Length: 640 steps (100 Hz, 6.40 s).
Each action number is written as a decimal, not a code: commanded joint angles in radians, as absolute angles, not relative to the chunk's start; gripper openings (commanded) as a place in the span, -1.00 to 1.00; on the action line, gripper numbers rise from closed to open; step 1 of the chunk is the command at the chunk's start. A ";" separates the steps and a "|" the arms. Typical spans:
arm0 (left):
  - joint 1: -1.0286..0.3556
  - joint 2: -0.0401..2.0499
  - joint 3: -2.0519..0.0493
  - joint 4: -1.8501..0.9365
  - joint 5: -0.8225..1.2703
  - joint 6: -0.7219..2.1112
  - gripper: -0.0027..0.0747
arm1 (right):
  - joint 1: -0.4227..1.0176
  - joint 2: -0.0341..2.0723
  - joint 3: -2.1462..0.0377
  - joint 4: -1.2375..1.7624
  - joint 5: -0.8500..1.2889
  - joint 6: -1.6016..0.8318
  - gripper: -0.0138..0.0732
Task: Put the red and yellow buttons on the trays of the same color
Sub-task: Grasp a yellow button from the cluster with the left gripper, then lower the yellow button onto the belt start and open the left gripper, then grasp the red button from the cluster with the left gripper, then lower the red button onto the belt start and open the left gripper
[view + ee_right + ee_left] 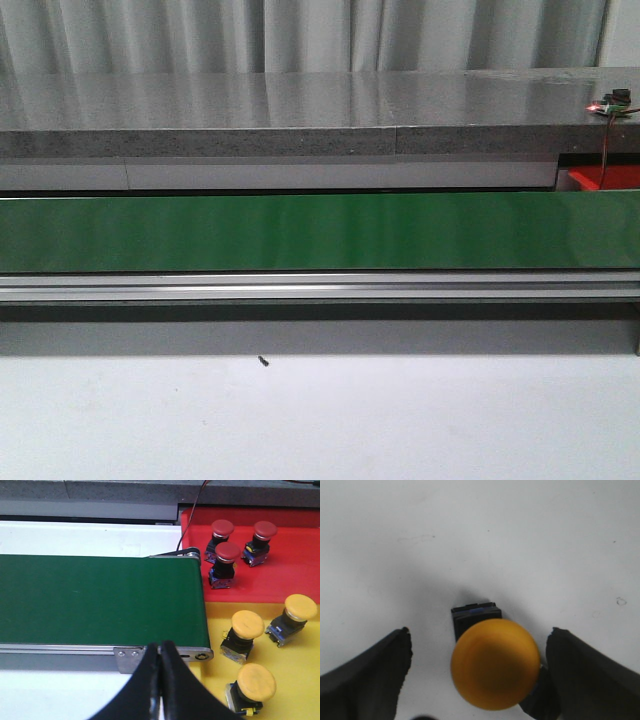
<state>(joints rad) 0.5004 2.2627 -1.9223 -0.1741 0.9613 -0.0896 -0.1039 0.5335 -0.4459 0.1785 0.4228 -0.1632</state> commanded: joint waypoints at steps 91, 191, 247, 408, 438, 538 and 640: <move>0.452 1.939 -1.955 -0.170 1.071 0.000 -0.45 | -0.105 0.532 -0.470 0.186 0.348 -0.166 -0.95; 0.170 1.643 -1.441 -0.168 0.854 0.036 -0.45 | -0.105 0.532 -0.470 0.194 0.347 -0.166 -0.95; 0.137 1.641 -1.281 -0.192 0.769 0.047 -0.11 | -0.105 0.532 -0.470 0.194 0.346 -0.166 -0.95; 0.425 1.903 -1.553 -0.307 0.758 0.034 0.54 | -0.105 0.532 -0.470 0.196 0.342 -0.166 -0.95; 0.425 2.019 -1.659 -0.320 0.770 0.015 0.53 | -0.105 0.532 -0.470 0.196 0.342 -0.166 -0.95; 0.412 1.877 -1.651 -0.302 0.800 0.096 -0.26 | -0.105 0.532 -0.470 0.196 0.339 -0.166 -0.95; 0.331 1.654 -1.329 -0.311 0.775 0.125 0.13 | -0.105 0.532 -0.470 0.196 0.330 -0.166 -0.95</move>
<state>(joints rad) 0.3361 1.7063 -1.3043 -0.2866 0.8021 0.1227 -0.1039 0.5335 -0.4459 0.1876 0.4095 -0.1632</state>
